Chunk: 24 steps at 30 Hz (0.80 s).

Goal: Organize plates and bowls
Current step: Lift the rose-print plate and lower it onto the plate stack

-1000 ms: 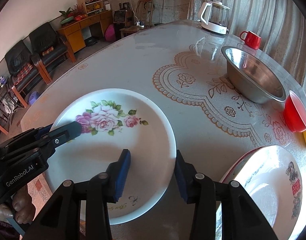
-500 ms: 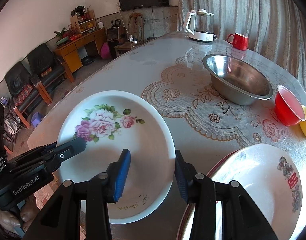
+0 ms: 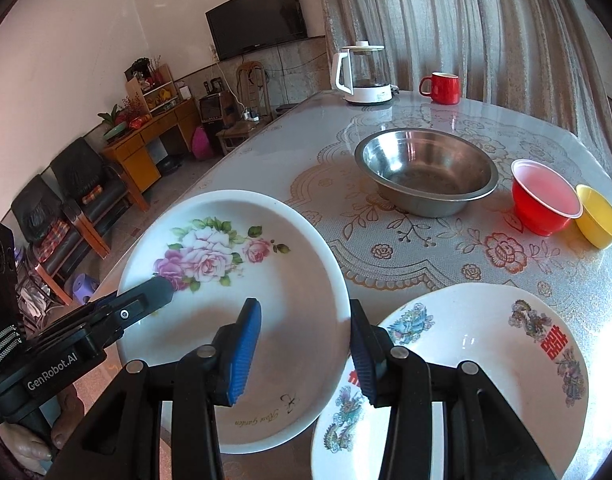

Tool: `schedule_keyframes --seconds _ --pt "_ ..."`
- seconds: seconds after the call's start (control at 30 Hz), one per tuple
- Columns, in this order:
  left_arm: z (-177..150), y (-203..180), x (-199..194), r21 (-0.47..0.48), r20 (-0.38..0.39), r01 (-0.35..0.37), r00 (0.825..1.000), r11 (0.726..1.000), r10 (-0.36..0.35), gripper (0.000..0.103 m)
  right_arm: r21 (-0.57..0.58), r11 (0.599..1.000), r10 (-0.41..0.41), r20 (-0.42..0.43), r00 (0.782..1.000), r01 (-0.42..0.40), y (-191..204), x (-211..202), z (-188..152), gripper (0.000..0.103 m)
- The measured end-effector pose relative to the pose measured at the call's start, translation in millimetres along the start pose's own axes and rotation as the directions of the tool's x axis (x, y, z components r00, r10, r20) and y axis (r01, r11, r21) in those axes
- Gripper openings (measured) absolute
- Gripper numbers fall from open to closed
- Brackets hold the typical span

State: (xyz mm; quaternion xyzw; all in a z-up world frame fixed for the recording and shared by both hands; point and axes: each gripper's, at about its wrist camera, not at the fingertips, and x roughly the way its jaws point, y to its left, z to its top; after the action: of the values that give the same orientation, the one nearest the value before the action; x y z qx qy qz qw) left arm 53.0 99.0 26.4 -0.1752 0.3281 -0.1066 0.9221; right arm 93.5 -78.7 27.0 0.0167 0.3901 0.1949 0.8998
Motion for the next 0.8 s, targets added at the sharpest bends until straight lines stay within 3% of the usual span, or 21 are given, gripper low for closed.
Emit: schedule_keyframes --seconds 0.2,0.43,0.8 --pt "2 -37 7 0.061 -0.02 0.069 0.998 0.996 -0.068 0.025 0.063 0.998 -0.029 0.042 0.999 0.027 -27 -29 -6 0.044" --pt "-10 -88 29 0.158 -0.099 0.155 0.985 0.975 -0.141 0.025 0.141 0.985 -0.111 0.068 0.991 0.101 -66 -65 -22 0.044" --pt "-34 -129 69 0.242 -0.217 0.184 0.967 0.953 -0.132 0.029 0.258 0.949 -0.181 -0.015 0.983 0.179 -118 -67 -58 0.044"
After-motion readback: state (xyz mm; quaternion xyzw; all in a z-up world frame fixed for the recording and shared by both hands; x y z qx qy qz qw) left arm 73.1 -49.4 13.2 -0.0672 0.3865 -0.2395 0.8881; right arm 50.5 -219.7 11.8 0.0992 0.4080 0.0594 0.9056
